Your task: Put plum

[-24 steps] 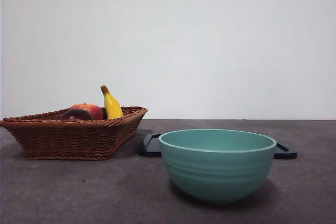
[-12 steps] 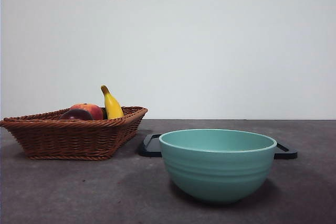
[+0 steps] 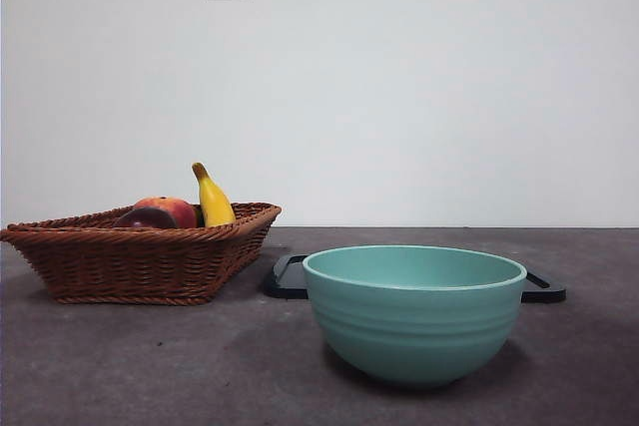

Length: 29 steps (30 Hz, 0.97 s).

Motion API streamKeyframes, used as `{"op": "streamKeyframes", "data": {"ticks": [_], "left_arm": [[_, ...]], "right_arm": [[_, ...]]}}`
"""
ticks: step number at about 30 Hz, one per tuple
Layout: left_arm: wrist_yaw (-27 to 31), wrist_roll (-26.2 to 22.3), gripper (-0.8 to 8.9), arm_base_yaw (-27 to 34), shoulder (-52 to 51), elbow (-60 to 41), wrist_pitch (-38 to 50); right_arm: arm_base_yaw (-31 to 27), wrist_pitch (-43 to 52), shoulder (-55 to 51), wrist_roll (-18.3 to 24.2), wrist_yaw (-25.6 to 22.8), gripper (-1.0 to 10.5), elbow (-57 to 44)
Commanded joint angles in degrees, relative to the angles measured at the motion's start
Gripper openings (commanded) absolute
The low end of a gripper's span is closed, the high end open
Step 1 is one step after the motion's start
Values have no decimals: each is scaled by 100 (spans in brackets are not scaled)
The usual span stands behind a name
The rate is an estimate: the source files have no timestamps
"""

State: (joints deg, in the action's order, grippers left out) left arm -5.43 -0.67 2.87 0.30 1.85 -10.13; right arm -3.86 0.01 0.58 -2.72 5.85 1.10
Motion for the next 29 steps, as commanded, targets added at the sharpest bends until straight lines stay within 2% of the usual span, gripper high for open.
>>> {"op": "streamKeyframes", "data": {"ticks": [1,8,29], "left_arm": [[11,26,9,15,-13,-118,-50],[9,26,9,15,-11,-118,-50],[11,26,9,15,-13,-116,-50]], "right_arm": [[-2,-109,-37,42,-17,6,-50],[-2,-1008,-37,59,-127,6,-50],[-2,-905,-37,59,-179,6,-46]]}}
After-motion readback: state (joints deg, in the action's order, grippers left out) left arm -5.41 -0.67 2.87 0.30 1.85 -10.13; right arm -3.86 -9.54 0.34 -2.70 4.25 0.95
